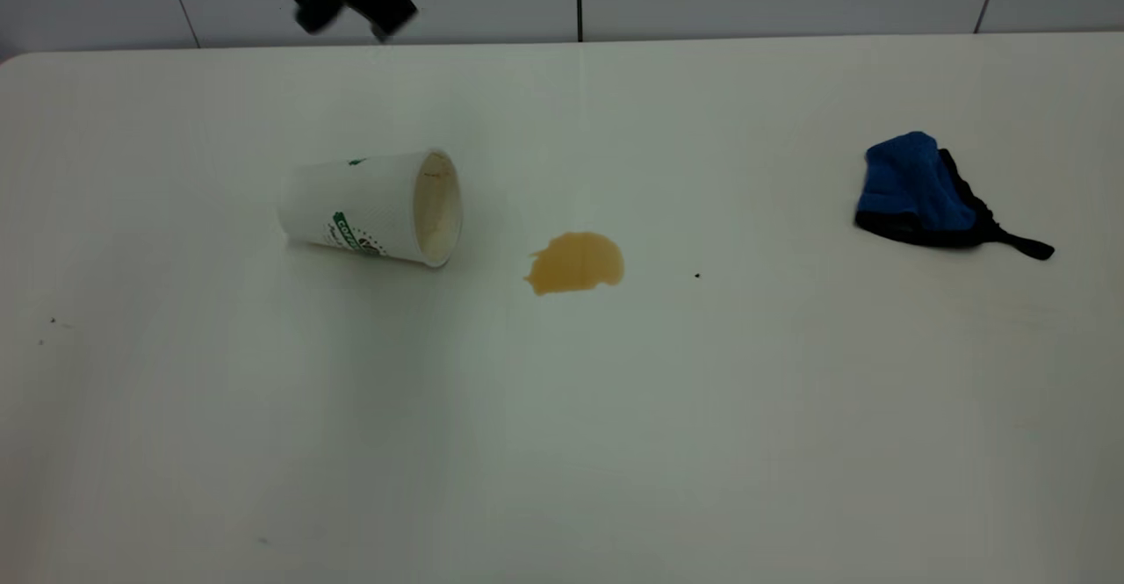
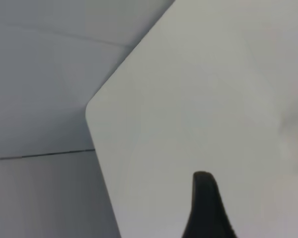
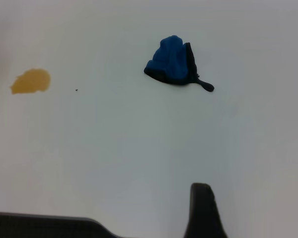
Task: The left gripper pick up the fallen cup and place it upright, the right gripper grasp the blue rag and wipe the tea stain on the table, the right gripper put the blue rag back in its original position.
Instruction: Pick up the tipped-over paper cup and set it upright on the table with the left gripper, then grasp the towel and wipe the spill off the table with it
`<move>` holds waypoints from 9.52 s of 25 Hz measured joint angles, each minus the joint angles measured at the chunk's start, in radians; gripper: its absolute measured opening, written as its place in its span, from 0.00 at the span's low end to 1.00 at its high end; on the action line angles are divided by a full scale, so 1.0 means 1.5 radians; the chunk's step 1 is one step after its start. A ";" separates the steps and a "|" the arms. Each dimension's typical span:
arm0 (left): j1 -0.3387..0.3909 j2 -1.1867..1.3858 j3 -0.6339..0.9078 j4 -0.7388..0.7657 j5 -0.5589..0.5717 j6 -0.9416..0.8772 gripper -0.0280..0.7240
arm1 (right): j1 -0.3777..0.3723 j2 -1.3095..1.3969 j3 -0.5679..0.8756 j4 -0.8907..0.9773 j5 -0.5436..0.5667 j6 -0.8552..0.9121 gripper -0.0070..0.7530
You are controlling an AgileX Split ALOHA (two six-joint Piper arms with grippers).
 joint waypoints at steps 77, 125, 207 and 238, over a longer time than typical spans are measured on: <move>0.368 0.096 -0.235 -0.997 -0.094 0.729 0.06 | 0.000 0.000 0.000 -0.001 0.000 0.000 0.74; 0.410 0.164 -0.266 -1.098 -0.111 0.853 0.57 | 0.000 0.000 0.000 -0.001 0.000 0.000 0.74; 0.494 -1.360 0.538 -0.756 0.204 0.495 0.59 | 0.000 0.000 -0.002 0.011 -0.003 0.000 0.74; 0.494 -1.360 0.538 -0.755 0.204 0.496 0.59 | 0.000 1.479 -0.866 0.095 -0.024 -0.129 0.97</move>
